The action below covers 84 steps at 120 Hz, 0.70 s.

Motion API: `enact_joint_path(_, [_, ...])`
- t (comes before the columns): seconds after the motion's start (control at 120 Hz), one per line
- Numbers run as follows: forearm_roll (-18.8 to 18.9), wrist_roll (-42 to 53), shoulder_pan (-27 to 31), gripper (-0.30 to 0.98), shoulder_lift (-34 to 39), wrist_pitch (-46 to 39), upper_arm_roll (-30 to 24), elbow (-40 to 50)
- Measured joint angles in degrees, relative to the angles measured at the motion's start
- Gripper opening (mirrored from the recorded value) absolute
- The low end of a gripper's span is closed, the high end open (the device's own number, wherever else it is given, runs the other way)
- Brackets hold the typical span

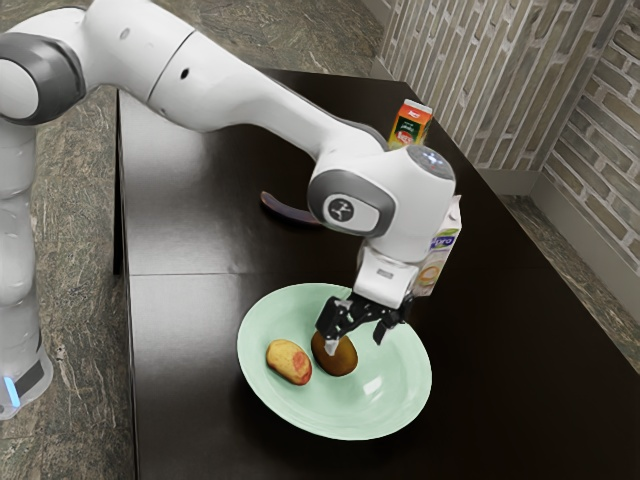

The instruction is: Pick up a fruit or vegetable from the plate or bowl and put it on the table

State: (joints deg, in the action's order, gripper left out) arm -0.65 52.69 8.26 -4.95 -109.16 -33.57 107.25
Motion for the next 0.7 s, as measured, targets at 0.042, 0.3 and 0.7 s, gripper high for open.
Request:
enact_joint_path(0.042, [-0.14,0.00,0.00,0.69,0.00,-0.07,0.00,0.52])
enact_joint_path(0.3, [-0.83,-0.02,0.04,0.69,-0.02,-0.33,0.00,1.26])
enact_joint_path(0.7, [-1.03,0.01,0.34,0.69,-0.35,-0.61,0.00,2.34])
